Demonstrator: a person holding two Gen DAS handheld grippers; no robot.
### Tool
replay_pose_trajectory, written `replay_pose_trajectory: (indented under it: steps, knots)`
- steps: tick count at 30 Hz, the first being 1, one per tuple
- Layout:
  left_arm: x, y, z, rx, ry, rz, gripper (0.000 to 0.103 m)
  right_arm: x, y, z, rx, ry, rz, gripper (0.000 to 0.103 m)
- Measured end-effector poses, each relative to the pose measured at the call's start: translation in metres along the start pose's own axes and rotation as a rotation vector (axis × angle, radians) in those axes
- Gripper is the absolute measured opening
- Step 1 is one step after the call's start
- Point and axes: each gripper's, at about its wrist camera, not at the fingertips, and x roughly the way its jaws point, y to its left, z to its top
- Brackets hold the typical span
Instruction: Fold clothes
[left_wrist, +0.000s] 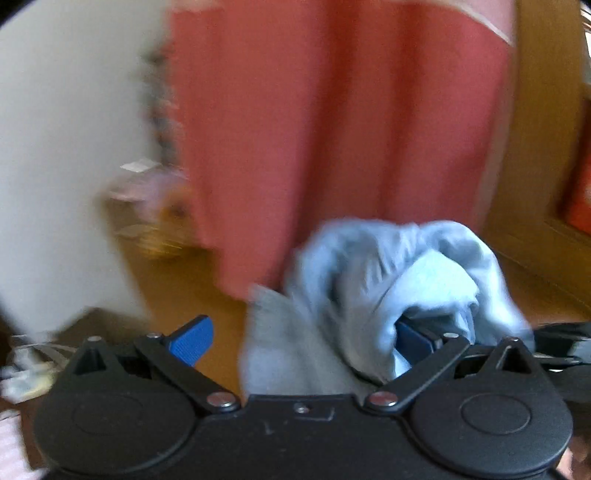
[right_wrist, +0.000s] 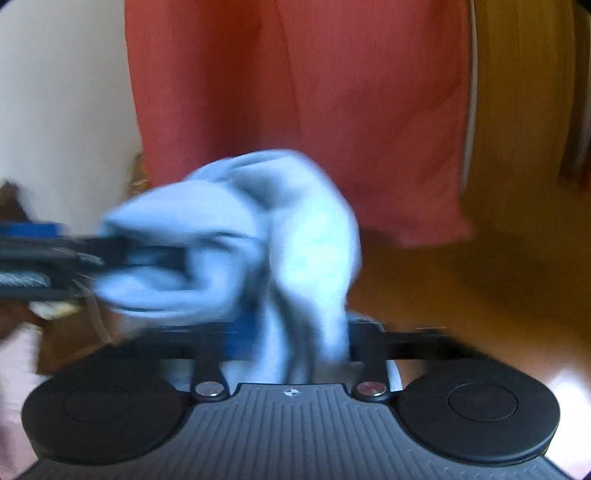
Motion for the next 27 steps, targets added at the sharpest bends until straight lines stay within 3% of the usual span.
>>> replay_pose_trajectory:
  steps: [1,3,6,11,17,19,22,24,26,27]
  knots:
    - [0.005,-0.004,-0.003,0.007,0.022,-0.057,0.087,-0.003,0.003,-0.005,0.014,-0.002,-0.018,0.013]
    - [0.009,-0.013,-0.01,0.009,0.06,-0.149,0.078,-0.023,0.008,-0.02,0.017,-0.044,0.001,0.009]
    - [-0.002,-0.026,-0.018,0.016,0.062,-0.269,0.079,-0.061,0.011,-0.044,0.044,-0.1,0.036,0.009]
    - [-0.046,-0.073,-0.031,0.167,0.009,-0.392,0.087,-0.168,-0.006,-0.079,0.145,-0.251,-0.051,0.008]
    - [-0.095,-0.154,-0.059,0.324,-0.017,-0.592,0.093,-0.313,-0.021,-0.126,0.133,-0.381,-0.311,0.009]
    - [-0.107,-0.188,-0.073,0.389,-0.031,-0.647,0.094,-0.358,-0.024,-0.151,0.11,-0.381,-0.406,0.009]
    - [-0.122,-0.246,-0.098,0.489,-0.019,-0.678,0.094,-0.401,-0.038,-0.191,0.043,-0.249,-0.556,0.019]
    - [-0.134,-0.277,-0.117,0.526,-0.019,-0.704,0.094,-0.418,-0.043,-0.224,0.056,-0.15,-0.723,0.052]
    - [-0.142,-0.301,-0.128,0.547,-0.02,-0.723,0.095,-0.439,-0.043,-0.265,0.067,-0.097,-0.871,0.058]
    - [-0.146,-0.311,-0.132,0.551,-0.02,-0.727,0.095,-0.453,-0.042,-0.284,0.082,-0.095,-0.897,0.06]
